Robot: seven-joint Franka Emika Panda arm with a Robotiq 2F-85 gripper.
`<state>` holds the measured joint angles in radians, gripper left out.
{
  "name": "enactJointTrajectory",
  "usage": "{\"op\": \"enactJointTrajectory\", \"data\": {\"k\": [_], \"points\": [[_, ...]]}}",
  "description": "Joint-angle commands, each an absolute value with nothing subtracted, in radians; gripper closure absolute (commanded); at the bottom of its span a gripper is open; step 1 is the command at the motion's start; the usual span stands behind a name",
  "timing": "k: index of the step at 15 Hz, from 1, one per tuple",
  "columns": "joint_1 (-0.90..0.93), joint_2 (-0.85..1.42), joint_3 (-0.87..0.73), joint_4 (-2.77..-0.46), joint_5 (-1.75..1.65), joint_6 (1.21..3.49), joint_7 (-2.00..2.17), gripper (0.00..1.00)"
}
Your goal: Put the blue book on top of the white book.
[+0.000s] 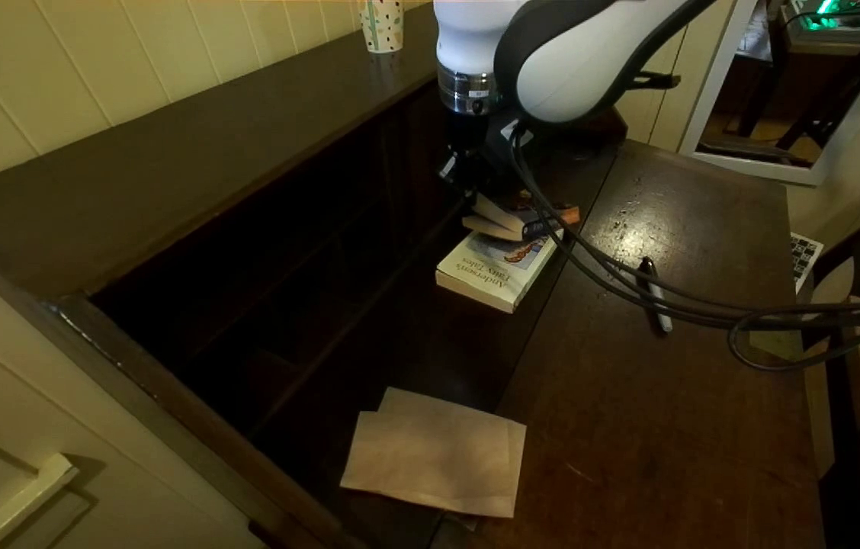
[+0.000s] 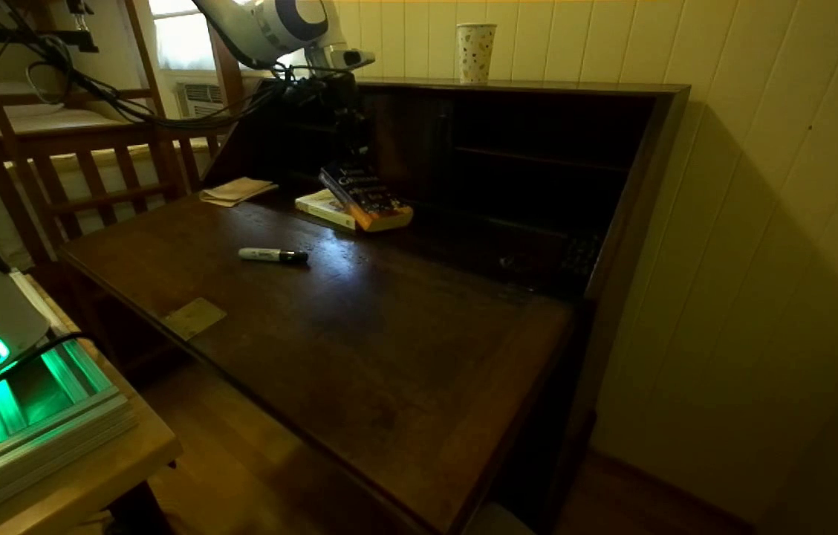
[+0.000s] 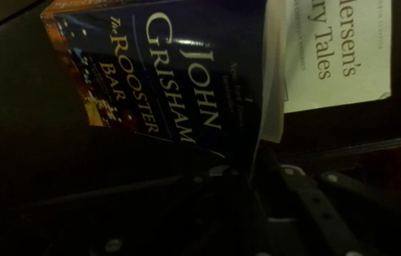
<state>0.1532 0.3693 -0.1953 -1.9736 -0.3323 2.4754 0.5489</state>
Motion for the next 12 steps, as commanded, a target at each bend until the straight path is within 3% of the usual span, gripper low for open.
{"op": "enactJointTrajectory", "data": {"k": [1, 12], "points": [[0.176, 0.344, -0.199, -2.039, -0.389, 2.545, 0.621, 0.96], [0.227, 0.328, -0.201, -2.146, -0.409, 2.693, 0.680, 0.96]]}}
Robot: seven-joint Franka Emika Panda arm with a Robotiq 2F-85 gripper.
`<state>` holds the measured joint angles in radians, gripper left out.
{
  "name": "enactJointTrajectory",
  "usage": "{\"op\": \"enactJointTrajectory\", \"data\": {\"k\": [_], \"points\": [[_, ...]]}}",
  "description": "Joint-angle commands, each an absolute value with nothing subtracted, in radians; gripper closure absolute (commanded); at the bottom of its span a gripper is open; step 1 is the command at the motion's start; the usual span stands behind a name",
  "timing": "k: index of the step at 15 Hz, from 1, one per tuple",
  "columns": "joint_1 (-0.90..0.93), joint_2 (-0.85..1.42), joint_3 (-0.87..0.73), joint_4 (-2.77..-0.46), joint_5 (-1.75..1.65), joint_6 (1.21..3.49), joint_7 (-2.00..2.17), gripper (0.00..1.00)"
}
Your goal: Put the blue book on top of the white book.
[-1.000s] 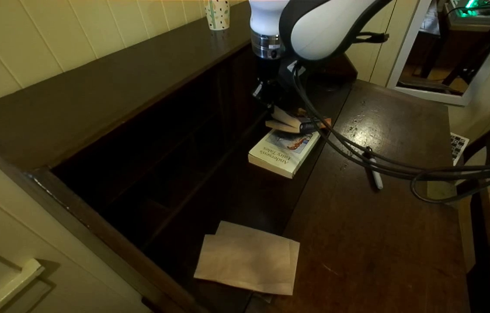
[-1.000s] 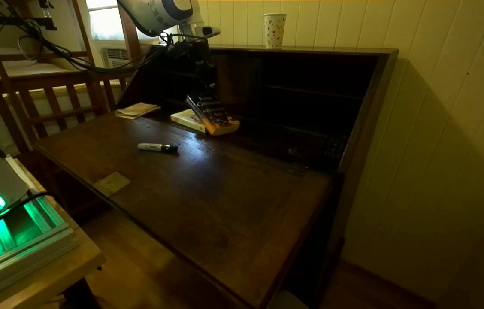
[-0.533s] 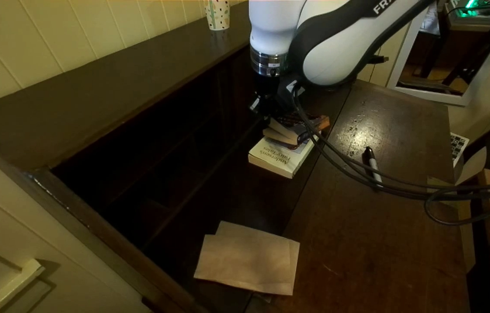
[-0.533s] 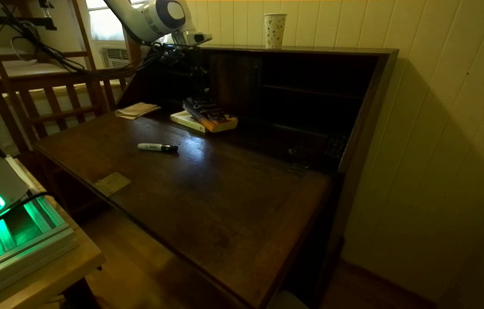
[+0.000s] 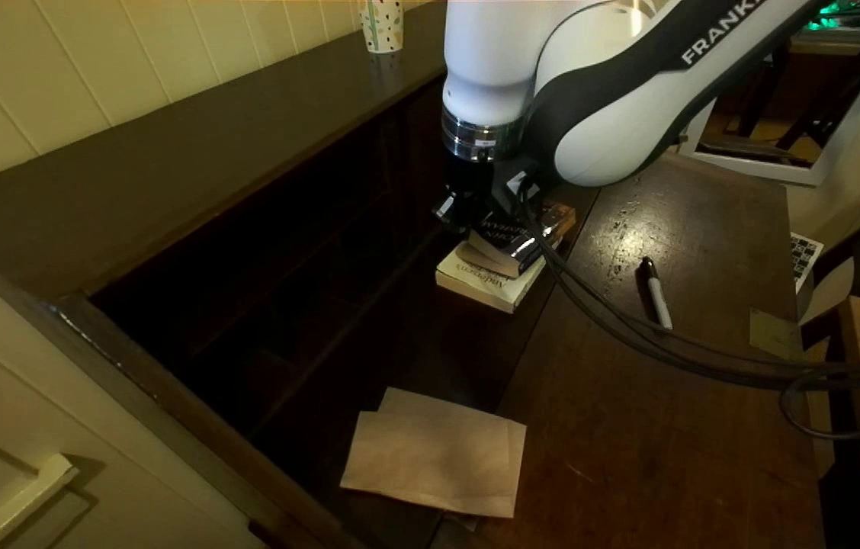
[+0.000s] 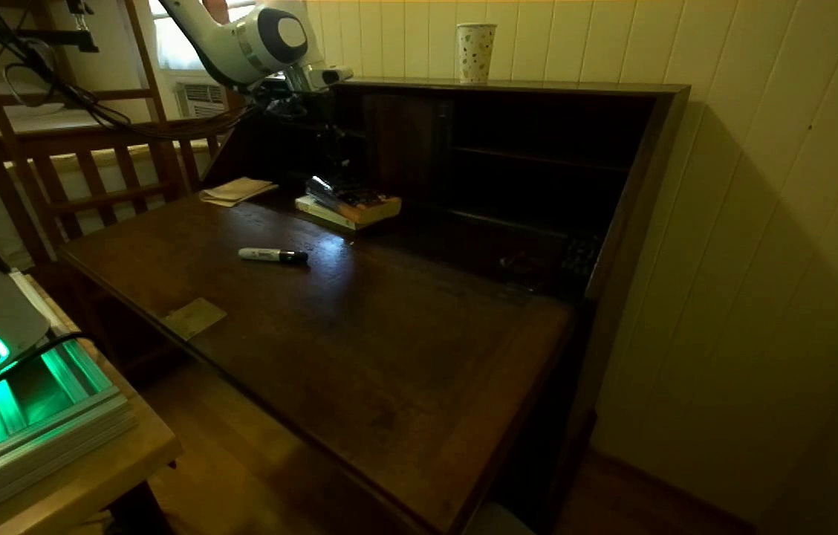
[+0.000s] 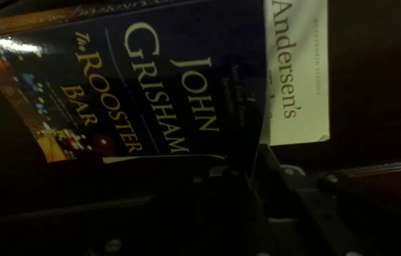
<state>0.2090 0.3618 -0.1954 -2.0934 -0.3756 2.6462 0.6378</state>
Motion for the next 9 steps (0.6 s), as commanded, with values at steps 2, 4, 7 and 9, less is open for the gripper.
{"op": "enactJointTrajectory", "data": {"k": [2, 4, 7, 9], "points": [[0.235, 0.332, -0.204, -2.152, -0.410, 2.723, 0.680, 0.96], [0.242, 0.334, -0.206, -2.160, -0.407, 2.743, 0.672, 0.96], [0.250, 0.334, -0.208, -2.170, -0.404, 2.767, 0.664, 0.96], [0.256, 0.335, -0.211, -2.176, -0.404, 2.782, 0.662, 0.96]]}}
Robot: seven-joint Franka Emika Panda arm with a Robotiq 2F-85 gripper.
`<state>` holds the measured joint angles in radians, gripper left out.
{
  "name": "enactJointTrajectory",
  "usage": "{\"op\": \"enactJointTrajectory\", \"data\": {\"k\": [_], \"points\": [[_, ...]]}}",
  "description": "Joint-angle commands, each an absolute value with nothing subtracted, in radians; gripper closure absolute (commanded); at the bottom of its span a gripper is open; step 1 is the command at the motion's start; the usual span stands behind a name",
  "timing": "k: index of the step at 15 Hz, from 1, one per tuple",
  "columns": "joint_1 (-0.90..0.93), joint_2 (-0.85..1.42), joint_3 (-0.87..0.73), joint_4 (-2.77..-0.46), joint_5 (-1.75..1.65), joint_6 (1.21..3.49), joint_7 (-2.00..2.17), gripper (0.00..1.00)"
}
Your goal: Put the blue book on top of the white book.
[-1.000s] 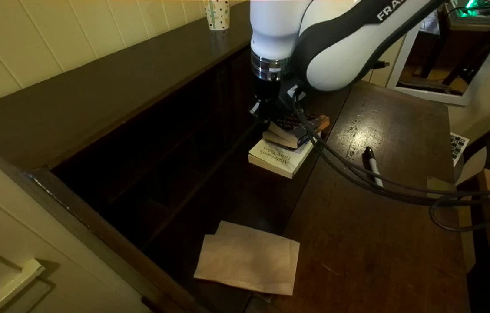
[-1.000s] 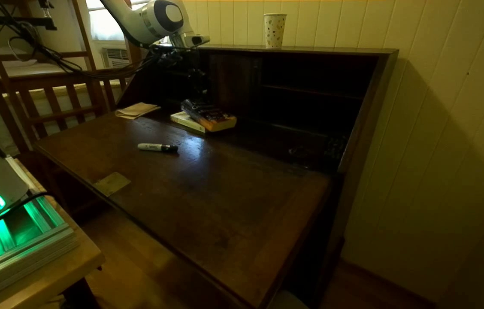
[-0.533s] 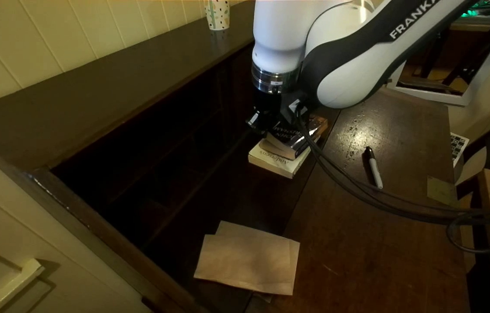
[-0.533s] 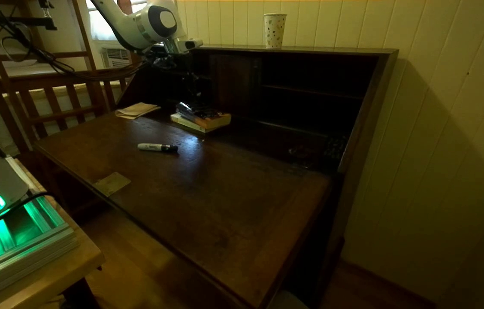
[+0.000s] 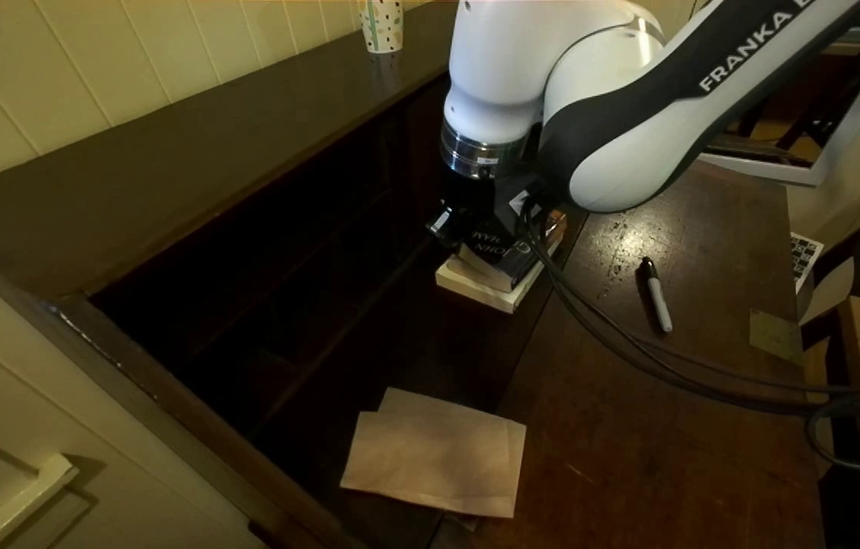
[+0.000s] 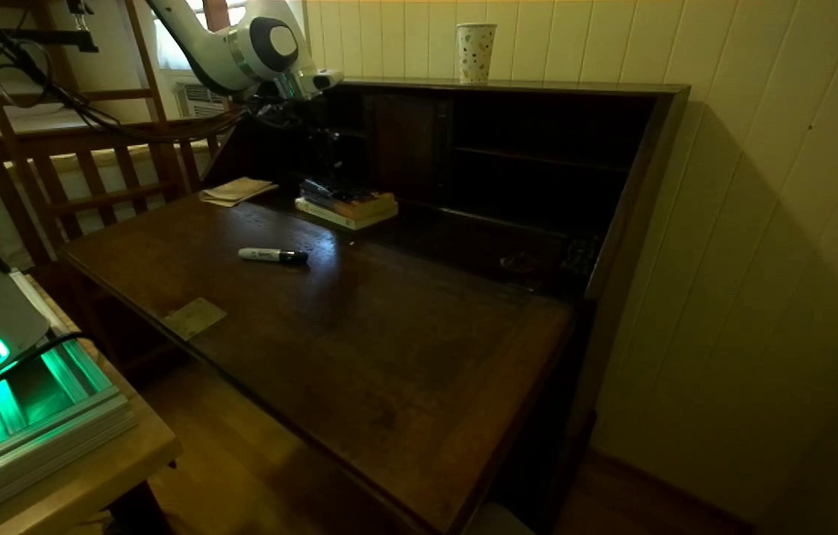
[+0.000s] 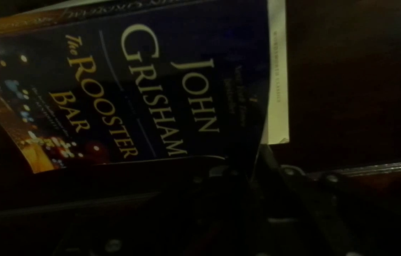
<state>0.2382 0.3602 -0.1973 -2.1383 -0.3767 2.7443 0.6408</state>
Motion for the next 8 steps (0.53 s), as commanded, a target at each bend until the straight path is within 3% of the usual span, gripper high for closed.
{"op": "enactJointTrajectory", "data": {"k": [1, 7, 8], "points": [[0.258, 0.335, -0.213, -2.179, -0.404, 2.789, 0.659, 0.96], [0.272, 0.337, -0.230, -2.184, -0.418, 2.810, 0.660, 0.96], [0.274, 0.335, -0.231, -2.185, -0.417, 2.810, 0.660, 0.60]]}}
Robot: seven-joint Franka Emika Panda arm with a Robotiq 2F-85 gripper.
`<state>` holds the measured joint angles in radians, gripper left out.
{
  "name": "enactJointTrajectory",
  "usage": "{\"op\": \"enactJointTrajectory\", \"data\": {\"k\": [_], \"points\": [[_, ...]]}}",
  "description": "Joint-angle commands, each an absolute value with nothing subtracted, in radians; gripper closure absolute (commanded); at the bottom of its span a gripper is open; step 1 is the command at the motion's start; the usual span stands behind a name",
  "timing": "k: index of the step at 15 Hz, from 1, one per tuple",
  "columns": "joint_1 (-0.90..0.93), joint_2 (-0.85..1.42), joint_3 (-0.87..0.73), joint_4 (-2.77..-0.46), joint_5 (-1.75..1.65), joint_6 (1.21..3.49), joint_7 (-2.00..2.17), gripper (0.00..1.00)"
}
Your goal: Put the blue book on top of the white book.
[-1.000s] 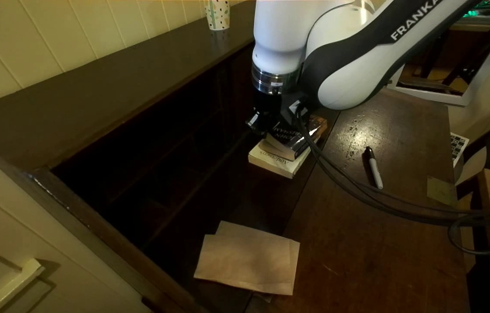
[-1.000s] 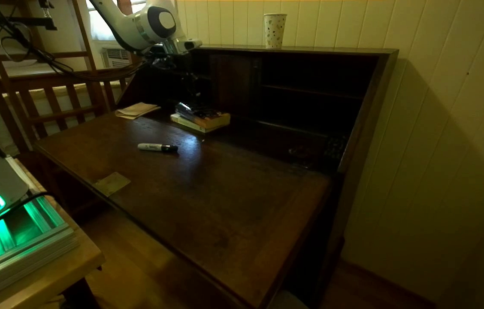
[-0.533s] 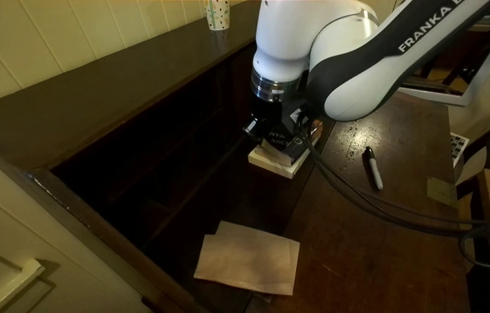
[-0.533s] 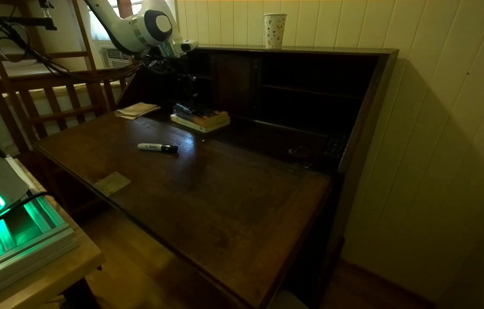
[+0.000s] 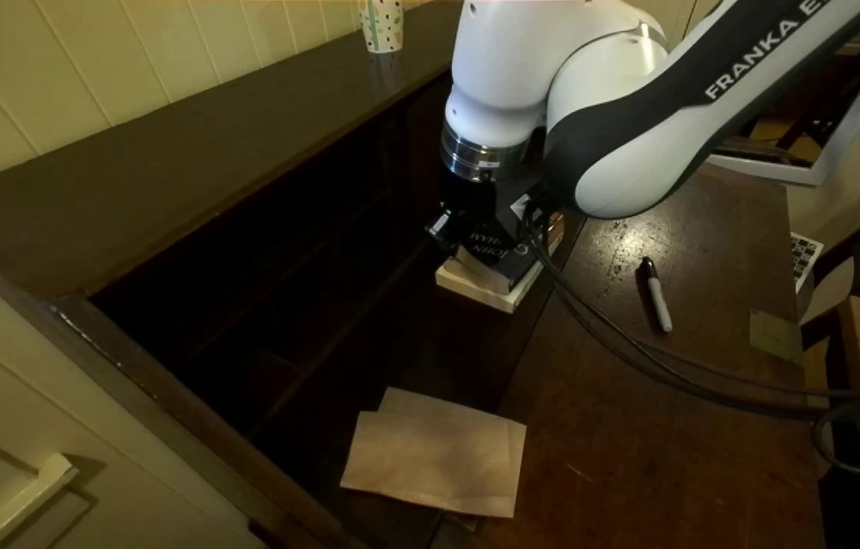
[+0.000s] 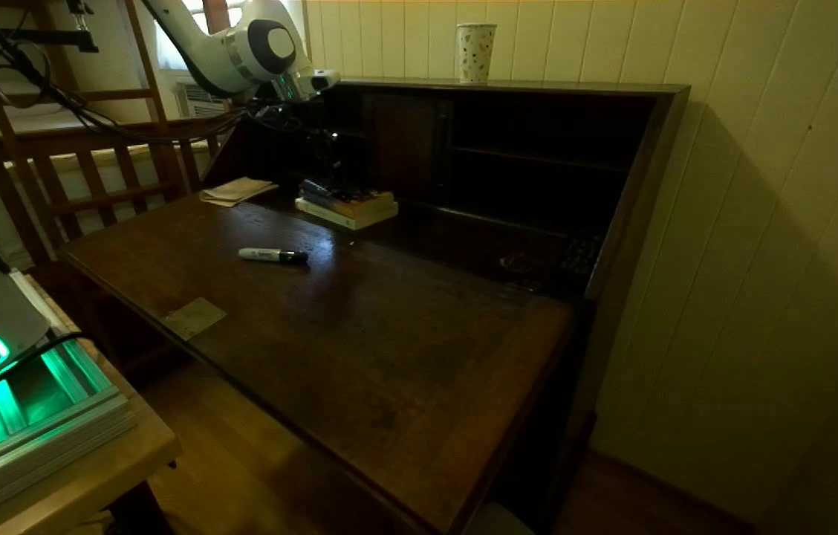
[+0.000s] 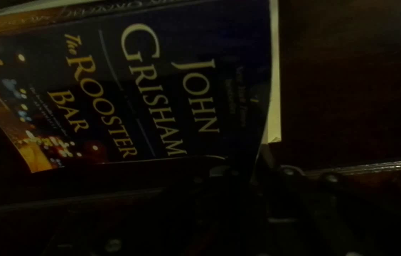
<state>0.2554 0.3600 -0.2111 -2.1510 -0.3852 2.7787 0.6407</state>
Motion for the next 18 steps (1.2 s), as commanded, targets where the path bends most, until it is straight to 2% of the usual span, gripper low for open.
{"op": "enactJointTrajectory", "data": {"k": [1, 2, 10, 12, 18], "points": [[0.273, 0.332, -0.231, -2.187, -0.414, 2.813, 0.659, 0.60], [0.274, 0.330, -0.232, -2.188, -0.413, 2.817, 0.659, 0.59], [0.244, 0.227, -0.195, -2.222, -0.341, 2.757, 0.644, 0.04], [0.217, 0.181, -0.170, -2.230, -0.303, 2.717, 0.619, 0.00], [0.112, 0.052, -0.104, -2.223, -0.143, 2.479, 0.490, 0.00]]}}
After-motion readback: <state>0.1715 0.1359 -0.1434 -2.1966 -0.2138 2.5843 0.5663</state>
